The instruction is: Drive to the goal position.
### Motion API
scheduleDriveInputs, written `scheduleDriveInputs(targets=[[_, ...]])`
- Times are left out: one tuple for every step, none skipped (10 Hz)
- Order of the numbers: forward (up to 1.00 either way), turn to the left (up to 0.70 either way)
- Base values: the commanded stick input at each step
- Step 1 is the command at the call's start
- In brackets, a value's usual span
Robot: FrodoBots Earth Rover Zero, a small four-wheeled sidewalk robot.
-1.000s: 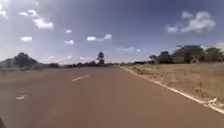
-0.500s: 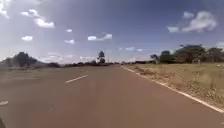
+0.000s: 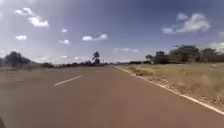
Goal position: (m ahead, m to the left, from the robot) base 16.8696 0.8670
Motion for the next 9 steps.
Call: scheduleDriveInputs(targets=[[0.85,0.00],[0.85,0.00],[0.85,-0.07],[0.85,-0.03],[0.85,0.00],[0.85,0.00],[0.85,0.00],[0.85,0.00],[0.85,0.00]])
